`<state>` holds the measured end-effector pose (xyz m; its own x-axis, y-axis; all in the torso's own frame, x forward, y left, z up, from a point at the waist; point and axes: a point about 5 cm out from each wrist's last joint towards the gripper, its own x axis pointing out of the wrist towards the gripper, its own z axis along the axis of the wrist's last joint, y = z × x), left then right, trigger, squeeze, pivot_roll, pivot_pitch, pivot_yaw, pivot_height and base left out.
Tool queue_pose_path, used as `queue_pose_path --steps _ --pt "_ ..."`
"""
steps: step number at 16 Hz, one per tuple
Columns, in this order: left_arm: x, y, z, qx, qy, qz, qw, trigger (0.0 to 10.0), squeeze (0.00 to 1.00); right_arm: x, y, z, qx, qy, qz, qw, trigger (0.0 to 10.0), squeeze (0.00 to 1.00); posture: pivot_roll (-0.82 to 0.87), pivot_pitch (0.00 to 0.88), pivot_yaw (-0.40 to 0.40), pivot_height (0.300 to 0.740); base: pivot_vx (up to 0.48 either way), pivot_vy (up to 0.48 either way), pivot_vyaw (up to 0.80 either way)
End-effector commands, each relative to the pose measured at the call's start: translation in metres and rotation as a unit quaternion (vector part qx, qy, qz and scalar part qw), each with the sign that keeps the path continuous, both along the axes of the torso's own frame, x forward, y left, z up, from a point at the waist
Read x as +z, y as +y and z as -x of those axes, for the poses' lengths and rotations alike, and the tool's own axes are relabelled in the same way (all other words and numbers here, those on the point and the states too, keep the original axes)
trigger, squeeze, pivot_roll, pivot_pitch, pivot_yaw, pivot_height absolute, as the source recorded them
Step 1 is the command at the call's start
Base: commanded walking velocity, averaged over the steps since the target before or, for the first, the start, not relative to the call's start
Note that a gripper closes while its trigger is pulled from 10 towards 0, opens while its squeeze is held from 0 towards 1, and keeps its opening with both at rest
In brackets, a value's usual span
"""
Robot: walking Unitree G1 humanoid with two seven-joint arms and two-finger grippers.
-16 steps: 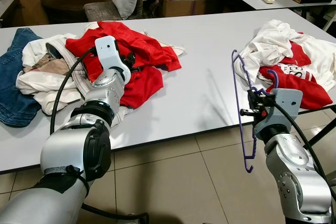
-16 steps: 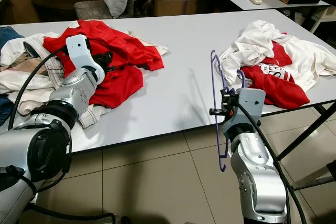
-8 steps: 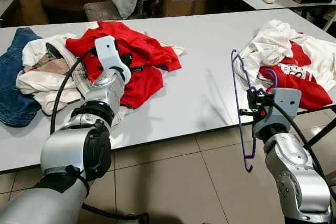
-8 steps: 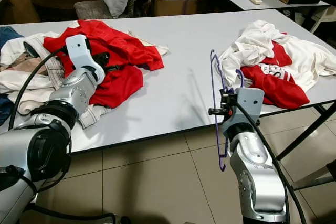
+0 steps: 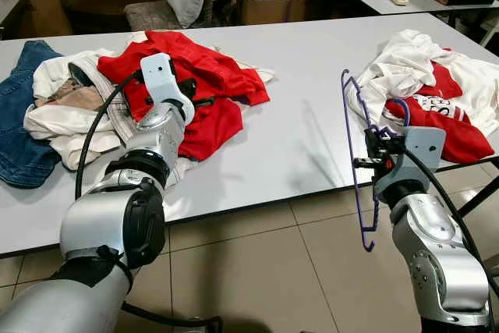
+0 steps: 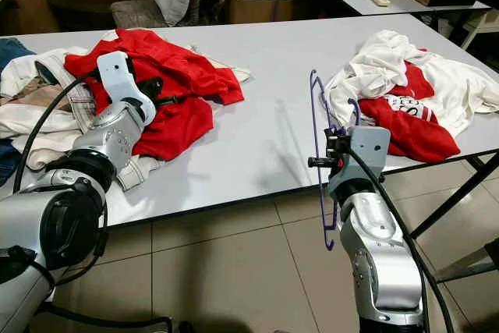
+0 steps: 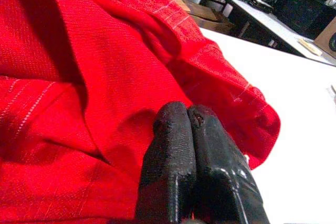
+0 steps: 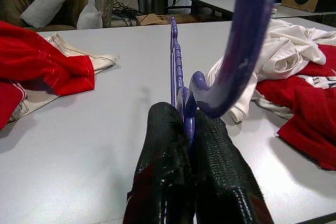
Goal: Hang hanger
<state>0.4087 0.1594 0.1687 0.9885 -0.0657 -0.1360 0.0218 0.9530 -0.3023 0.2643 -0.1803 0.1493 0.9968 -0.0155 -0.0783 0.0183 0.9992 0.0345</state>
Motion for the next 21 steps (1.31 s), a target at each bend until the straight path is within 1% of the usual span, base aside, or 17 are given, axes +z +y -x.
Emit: queue_pose_path --steps 1,3,6,8,9,10,11,12,13,14,15,16,17,18,19,20,21 --pt "0.0 0.0 0.0 -0.001 -0.001 0.008 1.0 0.0 0.0 0.002 0.002 -0.003 0.004 -0.006 0.002 1.0 10.0 0.0 -0.23 0.0 -0.012 0.74 0.0 0.0 0.0" --pt "0.002 0.0 -0.001 -0.004 -0.007 0.013 1.0 0.0 0.0 0.002 0.003 -0.003 0.004 -0.006 0.001 1.0 10.0 0.0 -0.23 0.0 -0.01 0.74 0.0 0.0 0.0" --pt "0.017 -0.005 -0.003 -0.04 -0.05 0.026 0.998 0.0 0.0 0.001 0.005 -0.003 0.003 -0.008 -0.003 1.0 10.0 0.0 -0.21 0.0 -0.006 0.74 0.0 0.0 0.0" --pt "0.032 -0.012 -0.002 -0.091 -0.125 0.029 0.988 0.0 0.0 -0.001 0.007 -0.002 0.003 -0.006 -0.006 1.0 10.0 0.0 -0.21 0.0 -0.001 0.74 0.0 0.0 0.0" --pt "0.041 -0.015 0.002 -0.128 -0.176 0.038 0.975 0.0 0.0 -0.001 0.008 -0.002 0.003 -0.006 -0.008 1.0 10.0 0.0 -0.2 0.0 0.001 0.74 0.0 0.0 0.0" --pt "0.047 -0.018 0.009 -0.172 -0.218 0.043 0.96 0.0 0.0 -0.002 0.008 -0.001 0.003 -0.006 -0.009 1.0 10.0 0.0 -0.19 0.0 0.0 0.74 0.0 0.0 0.0" --pt "0.052 -0.017 0.02 -0.201 -0.246 0.048 0.947 0.0 0.0 -0.004 0.008 -0.001 0.002 -0.004 -0.011 1.0 10.0 0.0 -0.19 0.0 0.0 0.74 0.0 0.0 0.0" --pt "0.058 -0.015 0.034 -0.229 -0.273 0.058 0.932 0.0 0.0 -0.005 0.009 -0.001 0.004 -0.002 -0.013 1.0 10.0 0.0 -0.17 0.0 -0.009 0.74 0.0 0.0 0.0" --pt "0.064 -0.012 0.045 -0.243 -0.295 0.063 0.922 0.0 0.0 -0.006 0.011 -0.002 0.007 0.0 -0.014 1.0 10.0 0.0 -0.17 0.0 -0.012 0.74 0.0 0.0 0.0" --pt "0.066 -0.012 0.05 -0.253 -0.302 0.065 0.917 0.0 0.0 -0.007 0.011 -0.002 0.009 0.0 -0.014 1.0 10.0 0.0 -0.15 0.0 -0.021 0.74 0.0 0.0 0.0" --pt "0.048 -0.005 0.05 -0.242 -0.246 0.001 0.938 0.0 0.0 -0.008 0.015 -0.004 0.018 0.004 -0.015 1.0 10.0 0.0 -0.15 0.0 -0.029 0.74 0.0 0.0 0.0" --pt "0.035 0.003 0.042 -0.196 -0.197 -0.048 0.959 3.0 0.0 -0.009 0.016 -0.005 0.021 0.004 -0.015 1.0 10.0 0.0 -0.14 0.0 -0.037 0.74 0.0 0.0 0.0" --pt "0.017 0.018 0.035 -0.122 -0.125 -0.103 0.979 10.0 0.0 -0.008 0.018 -0.006 0.025 0.004 -0.015 1.0 10.0 0.0 -0.14 0.0 -0.037 0.74 0.0 0.0 0.0" --pt "0.008 0.029 0.032 -0.077 -0.089 -0.101 0.988 10.0 0.0 -0.008 0.019 -0.007 0.028 0.003 -0.014 1.0 10.0 0.0 -0.15 0.0 -0.035 0.74 0.0 0.0 0.0" --pt "0.006 0.035 0.03 -0.054 -0.082 -0.096 0.991 10.0 0.87 -0.006 0.019 -0.007 0.029 0.001 -0.012 1.0 10.0 0.0 -0.16 0.0 -0.03 0.74 0.0 0.0 0.0" --pt "0.005 0.036 0.028 -0.051 -0.078 -0.097 0.991 10.0 1.0 -0.006 0.018 -0.006 0.028 0.001 -0.012 1.0 10.0 0.0 -0.16 0.0 -0.03 0.74 0.0 0.0 0.0" --pt "0.006 0.034 0.024 -0.053 -0.076 -0.096 0.991 10.0 1.0 -0.006 0.017 -0.006 0.027 0.001 -0.009 1.0 10.0 0.0 -0.17 0.0 -0.028 0.74 0.0 0.0 0.0"
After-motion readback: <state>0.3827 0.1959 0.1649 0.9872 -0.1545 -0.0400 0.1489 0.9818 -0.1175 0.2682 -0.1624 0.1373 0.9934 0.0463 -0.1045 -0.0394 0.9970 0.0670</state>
